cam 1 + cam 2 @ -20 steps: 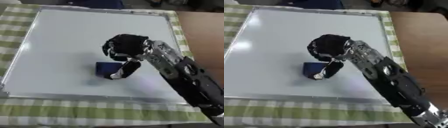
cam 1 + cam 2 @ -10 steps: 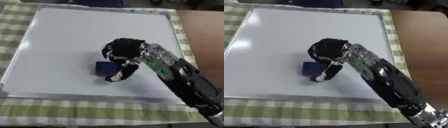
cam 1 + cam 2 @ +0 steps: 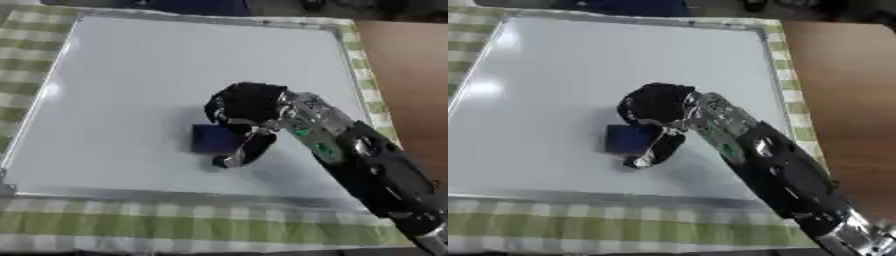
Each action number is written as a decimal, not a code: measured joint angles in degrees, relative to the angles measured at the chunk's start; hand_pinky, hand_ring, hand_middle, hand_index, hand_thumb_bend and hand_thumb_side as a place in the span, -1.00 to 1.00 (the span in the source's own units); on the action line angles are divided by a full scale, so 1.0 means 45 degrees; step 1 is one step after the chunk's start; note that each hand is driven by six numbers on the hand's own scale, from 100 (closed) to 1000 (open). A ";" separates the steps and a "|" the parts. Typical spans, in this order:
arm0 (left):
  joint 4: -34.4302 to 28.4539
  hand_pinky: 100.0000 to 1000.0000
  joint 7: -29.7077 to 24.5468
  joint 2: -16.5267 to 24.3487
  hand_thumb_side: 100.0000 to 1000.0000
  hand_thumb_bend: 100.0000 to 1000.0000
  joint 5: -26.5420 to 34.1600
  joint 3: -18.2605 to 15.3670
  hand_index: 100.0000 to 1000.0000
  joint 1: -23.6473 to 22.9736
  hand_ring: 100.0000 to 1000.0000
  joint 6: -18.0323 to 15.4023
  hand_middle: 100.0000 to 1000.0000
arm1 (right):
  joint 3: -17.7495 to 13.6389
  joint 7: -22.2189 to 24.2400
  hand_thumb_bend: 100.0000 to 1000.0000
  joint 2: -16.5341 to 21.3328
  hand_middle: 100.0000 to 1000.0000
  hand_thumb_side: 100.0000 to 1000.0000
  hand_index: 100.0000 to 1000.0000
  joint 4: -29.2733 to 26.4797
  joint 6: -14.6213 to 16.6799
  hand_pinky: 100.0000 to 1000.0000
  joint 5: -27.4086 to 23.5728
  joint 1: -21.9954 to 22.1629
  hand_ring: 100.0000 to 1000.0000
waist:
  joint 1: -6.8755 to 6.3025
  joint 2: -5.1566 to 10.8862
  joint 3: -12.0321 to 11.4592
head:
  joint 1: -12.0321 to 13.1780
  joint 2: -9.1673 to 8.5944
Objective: Wipe the whiteboard clean with a brush.
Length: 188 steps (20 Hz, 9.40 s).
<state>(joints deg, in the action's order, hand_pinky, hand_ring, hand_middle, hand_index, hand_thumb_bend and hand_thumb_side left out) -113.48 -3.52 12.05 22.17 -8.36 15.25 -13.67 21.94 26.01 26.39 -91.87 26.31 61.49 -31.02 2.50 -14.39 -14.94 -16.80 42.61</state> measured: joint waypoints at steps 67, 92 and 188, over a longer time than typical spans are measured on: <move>0.0000 -0.09 -0.0064 -0.0097 1.00 -0.94 -0.0109 -0.0006 -0.06 -0.0019 0.11 0.0063 0.02 | -0.3699 -0.1853 -1.00 0.3729 -0.80 -0.26 -0.92 -0.0456 -0.2299 -0.21 -0.2485 0.1983 -0.04 | -0.0097 -0.0016 0.0360 | 0.0739 -0.0194; 0.0000 -0.10 -0.0306 -0.0120 1.00 -0.96 -0.0073 0.0075 -0.06 0.0411 0.11 0.0043 0.02 | -0.3279 -0.1595 -1.00 0.4312 -0.81 -0.22 -0.80 0.2237 -0.1577 -0.20 -0.2470 0.0333 -0.02 | -0.0064 -0.0742 -0.0497 | 0.0122 -0.0664; 0.0000 -0.09 -0.0466 -0.0329 1.00 -0.99 0.0011 0.0156 -0.06 0.0761 0.11 0.0051 0.03 | -0.2700 -0.0366 -1.00 0.3825 -0.90 -0.29 -0.34 0.1773 -0.1199 -0.50 -0.2612 0.0297 -0.30 | -0.0212 -0.0797 -0.0489 | -0.0272 -0.1642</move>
<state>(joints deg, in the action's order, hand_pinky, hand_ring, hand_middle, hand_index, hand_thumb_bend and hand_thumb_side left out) -113.48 -5.62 10.57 22.22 -7.66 18.67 -13.44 9.79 24.36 43.60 -83.89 20.91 49.73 -29.68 1.55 -17.97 -17.14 -18.02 35.22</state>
